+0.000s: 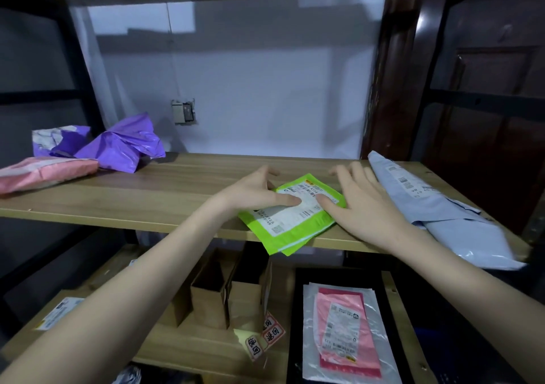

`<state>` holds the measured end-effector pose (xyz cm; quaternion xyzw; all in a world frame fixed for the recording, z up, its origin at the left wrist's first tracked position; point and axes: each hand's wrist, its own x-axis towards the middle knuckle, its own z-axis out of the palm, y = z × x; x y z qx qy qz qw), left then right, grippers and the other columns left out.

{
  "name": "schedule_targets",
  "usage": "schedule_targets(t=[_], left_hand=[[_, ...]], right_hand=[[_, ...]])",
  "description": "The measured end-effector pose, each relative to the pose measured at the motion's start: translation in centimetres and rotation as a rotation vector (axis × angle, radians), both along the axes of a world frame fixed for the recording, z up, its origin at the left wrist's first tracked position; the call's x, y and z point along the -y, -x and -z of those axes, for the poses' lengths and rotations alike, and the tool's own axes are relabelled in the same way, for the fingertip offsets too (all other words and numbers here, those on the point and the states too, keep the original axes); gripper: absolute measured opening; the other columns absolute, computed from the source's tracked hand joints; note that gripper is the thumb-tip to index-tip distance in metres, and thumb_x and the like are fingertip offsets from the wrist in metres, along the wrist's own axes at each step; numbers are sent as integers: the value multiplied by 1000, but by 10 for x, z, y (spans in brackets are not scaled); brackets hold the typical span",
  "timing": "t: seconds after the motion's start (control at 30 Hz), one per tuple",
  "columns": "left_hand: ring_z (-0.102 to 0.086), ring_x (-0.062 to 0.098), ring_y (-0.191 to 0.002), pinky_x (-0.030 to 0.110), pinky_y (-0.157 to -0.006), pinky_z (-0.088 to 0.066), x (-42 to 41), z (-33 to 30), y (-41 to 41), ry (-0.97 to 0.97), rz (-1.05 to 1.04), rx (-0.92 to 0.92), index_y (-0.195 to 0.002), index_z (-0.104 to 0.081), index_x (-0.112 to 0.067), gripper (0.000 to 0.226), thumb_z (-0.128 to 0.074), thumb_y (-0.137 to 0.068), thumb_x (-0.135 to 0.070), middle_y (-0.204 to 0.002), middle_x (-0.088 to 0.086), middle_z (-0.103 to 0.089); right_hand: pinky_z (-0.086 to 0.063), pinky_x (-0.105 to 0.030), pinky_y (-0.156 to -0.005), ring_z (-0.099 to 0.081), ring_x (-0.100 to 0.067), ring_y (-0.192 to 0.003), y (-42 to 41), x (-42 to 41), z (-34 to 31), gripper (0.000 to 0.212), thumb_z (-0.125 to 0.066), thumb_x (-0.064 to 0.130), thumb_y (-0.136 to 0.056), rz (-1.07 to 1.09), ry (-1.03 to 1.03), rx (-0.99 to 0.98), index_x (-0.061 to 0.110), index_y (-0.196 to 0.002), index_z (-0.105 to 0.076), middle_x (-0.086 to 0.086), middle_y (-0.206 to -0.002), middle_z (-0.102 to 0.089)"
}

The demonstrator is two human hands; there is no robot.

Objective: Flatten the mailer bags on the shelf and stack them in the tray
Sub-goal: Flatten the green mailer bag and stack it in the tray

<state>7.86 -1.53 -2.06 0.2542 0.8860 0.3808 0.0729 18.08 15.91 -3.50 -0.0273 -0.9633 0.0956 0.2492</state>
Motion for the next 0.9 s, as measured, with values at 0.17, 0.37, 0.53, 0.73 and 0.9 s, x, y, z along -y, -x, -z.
schedule_targets(t=[0.17, 0.37, 0.53, 0.73, 0.9], left_hand=[[-62, 17, -98, 29, -84, -52, -1, 0, -21, -423, 7, 95, -132, -46, -13, 71, -81, -70, -13, -110, 1, -58], [-67, 26, -99, 36, -87, -55, -1, 2, -64, -831, 97, 116, -121, -61, -11, 61, -80, -64, -3, -113, 11, -69], [-70, 17, -94, 30, -82, -56, 3, 14, -97, -689, 189, 217, -112, -63, -15, 30, -68, -82, -17, -107, 1, -72], [-69, 14, -85, 39, -81, -54, 15, 49, -101, -507, 201, 279, -101, -68, -20, 17, -67, -84, -21, -97, -3, -74], [-67, 18, -89, 34, -70, -55, 23, 91, -99, -443, 291, 392, -100, -71, -23, 32, -74, -70, -33, -103, 2, -73]], right_hand=[[-43, -40, -80, -60, -32, -93, -19, 2, 0, 46, -43, 53, -90, -4, 128, 32, 18, -117, -33, -4, -88, -65], [-50, -46, -89, -66, -27, -91, -25, 3, 1, 81, -59, 60, -72, -112, 784, 4, 22, -135, -24, -4, -96, -70], [-55, -18, -60, -68, -5, -65, -43, 2, 5, 39, -66, 12, -85, -320, 1106, -60, 12, -119, -46, -3, -88, -69], [-58, -24, -64, -70, -6, -72, -72, 0, 29, 49, -71, 9, -79, -371, 1016, -6, 20, -117, -43, 2, -92, -71], [-55, -20, -76, -69, -3, -85, -96, 1, 65, 44, -76, 14, -74, -360, 920, 21, 31, -103, -48, 8, -96, -71]])
